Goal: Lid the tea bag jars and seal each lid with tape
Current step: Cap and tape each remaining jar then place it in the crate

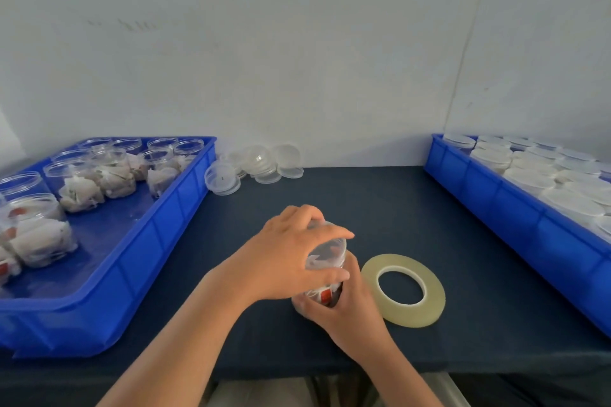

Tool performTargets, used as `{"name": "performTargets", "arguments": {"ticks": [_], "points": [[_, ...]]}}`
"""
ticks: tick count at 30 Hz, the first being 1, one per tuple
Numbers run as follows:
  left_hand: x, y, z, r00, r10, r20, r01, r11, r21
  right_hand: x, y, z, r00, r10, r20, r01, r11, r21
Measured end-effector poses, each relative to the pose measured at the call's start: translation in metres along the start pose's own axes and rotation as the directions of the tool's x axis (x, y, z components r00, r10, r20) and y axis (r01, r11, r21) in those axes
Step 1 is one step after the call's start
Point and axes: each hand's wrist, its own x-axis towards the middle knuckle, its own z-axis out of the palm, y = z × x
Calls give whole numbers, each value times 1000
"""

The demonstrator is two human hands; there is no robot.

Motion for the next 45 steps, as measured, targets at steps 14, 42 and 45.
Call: {"name": "performTargets", "arguments": {"ticks": [14, 42, 45], "points": [[16, 28, -1, 974, -125, 189, 87, 976, 198, 0, -2, 1, 1000, 11, -8, -12, 999, -30], [21, 12, 5, 991, -20, 130, -5, 983, 185, 2, 1, 3, 999, 33, 0, -33, 994, -109], [20, 0, 4, 983, 108, 150, -110, 994, 8, 2, 2, 1, 1000, 21, 1, -21, 994, -106]]}}
